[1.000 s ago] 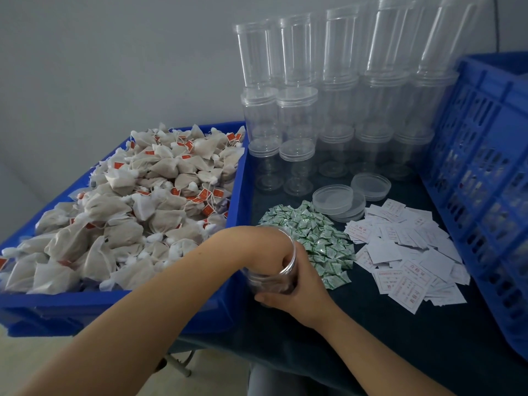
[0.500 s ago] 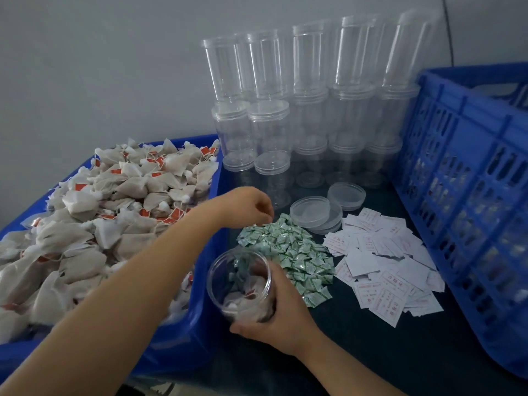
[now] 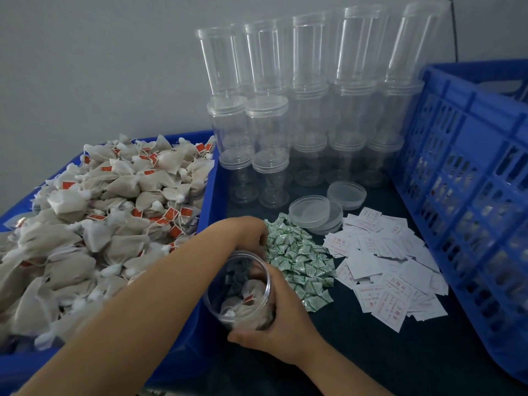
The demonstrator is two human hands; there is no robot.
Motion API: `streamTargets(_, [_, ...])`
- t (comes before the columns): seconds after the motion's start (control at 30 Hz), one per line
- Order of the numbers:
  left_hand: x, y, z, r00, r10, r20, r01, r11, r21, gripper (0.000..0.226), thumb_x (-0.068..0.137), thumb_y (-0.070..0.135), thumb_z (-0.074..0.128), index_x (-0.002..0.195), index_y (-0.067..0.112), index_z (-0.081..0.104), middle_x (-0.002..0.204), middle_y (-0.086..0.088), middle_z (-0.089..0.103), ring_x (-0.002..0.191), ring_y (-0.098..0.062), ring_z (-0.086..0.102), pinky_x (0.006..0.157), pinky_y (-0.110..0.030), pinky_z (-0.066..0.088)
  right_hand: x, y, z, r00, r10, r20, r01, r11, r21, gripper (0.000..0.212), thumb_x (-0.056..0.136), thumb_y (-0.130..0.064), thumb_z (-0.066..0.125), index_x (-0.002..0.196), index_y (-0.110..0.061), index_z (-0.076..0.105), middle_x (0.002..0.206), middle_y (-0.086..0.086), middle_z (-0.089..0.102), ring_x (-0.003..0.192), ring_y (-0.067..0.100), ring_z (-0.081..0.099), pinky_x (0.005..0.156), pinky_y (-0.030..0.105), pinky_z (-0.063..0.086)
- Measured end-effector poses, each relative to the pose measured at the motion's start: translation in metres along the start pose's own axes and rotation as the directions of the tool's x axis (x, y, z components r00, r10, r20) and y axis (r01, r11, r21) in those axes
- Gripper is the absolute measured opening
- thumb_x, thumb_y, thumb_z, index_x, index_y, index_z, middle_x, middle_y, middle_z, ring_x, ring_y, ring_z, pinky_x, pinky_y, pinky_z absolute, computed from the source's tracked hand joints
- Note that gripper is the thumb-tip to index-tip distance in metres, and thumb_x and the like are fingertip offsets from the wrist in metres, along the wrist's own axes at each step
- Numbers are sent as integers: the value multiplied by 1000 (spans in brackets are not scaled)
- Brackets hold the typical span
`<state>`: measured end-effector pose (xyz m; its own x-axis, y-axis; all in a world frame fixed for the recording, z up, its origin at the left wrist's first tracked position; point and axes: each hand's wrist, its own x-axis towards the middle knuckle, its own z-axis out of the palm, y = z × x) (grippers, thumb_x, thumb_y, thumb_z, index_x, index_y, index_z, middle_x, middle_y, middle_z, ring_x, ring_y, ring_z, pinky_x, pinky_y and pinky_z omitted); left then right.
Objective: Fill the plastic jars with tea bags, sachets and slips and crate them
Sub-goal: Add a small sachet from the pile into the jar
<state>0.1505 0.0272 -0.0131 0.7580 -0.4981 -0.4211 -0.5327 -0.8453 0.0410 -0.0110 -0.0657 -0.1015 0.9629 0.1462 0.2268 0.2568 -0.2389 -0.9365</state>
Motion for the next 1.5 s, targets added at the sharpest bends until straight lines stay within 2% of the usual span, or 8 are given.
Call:
streamTargets(0.4, [-1, 2, -6, 990, 64, -125, -75, 993, -86, 9, 84, 21, 70, 83, 18, 62, 89, 1, 63, 76, -13, 54, 69, -27, 46, 0, -1, 0, 999, 36, 12, -36, 999, -5, 106, 51, -57, 90, 142, -44, 37, 133, -32, 48, 129, -1, 49, 107, 33, 47])
streamTargets(0.67, [-47, 5, -41, 930, 24, -366, -187, 889, -418, 7, 85, 20, 70, 82, 21, 63, 73, 8, 69, 66, 1, 64, 68, -17, 48, 1, -7, 1, 998, 57, 9, -57, 998, 33, 112, 52, -56, 90, 148, -36, 36, 140, -17, 51, 132, 6, 50, 109, 40, 45])
streamTargets(0.83, [-109, 4, -62, 892, 26, -450, -209, 908, -363, 7, 87, 20, 67, 87, 27, 64, 78, 10, 68, 70, 4, 61, 65, -8, 46, 2, -1, 1, 1000, 17, 13, -18, 998, 61, 97, 53, -48, 92, 132, -62, 37, 129, -34, 51, 125, -1, 54, 103, 31, 51])
streamTargets(1.0, [-161, 8, -42, 942, 13, -336, -148, 914, -379, 14, 84, 26, 69, 85, 35, 60, 73, 21, 64, 70, 10, 58, 62, -5, 43, 3, -7, 1, 999, -27, 19, 24, 993, 118, 91, 55, -44, 91, 120, -77, 36, 123, -43, 50, 119, -10, 55, 87, 10, 48])
streamTargets(1.1, [-172, 17, -27, 959, 7, -283, -102, 941, -323, 14, 84, 29, 70, 80, 36, 58, 74, 19, 65, 71, 10, 58, 63, -9, 45, 0, -7, 0, 998, -57, 24, 53, 988, 146, 90, 59, -33, 92, 120, -74, 40, 123, -44, 51, 115, -15, 54, 83, 3, 46])
streamTargets(1.2, [-173, 29, -17, 963, 14, -268, -65, 981, -180, 9, 88, 28, 65, 84, 33, 59, 79, 17, 64, 75, 8, 57, 69, -11, 47, -1, -5, -1, 998, -58, -11, 59, 983, 176, 88, 58, -33, 92, 126, -61, 44, 122, -41, 53, 118, -12, 54, 85, 18, 56])
streamTargets(1.33, [-167, 47, -10, 942, 28, -334, -20, 999, 28, 9, 93, 23, 51, 92, 24, 60, 80, 12, 58, 80, -8, 53, 77, -33, 49, -5, -7, -9, 995, -53, -82, 63, 990, 125, 90, 54, -39, 92, 124, -68, 44, 124, -36, 53, 122, -5, 54, 90, 21, 54])
streamTargets(1.5, [-159, 76, -11, 937, 103, -335, -33, 978, 206, 17, 96, 21, 41, 89, 22, 57, 88, 6, 55, 89, -19, 56, 67, -32, 43, -15, -6, -26, 992, -62, -114, 73, 993, 91, 92, 63, -28, 94, 140, -24, 45, 131, -13, 62, 122, 7, 61, 92, 17, 51])
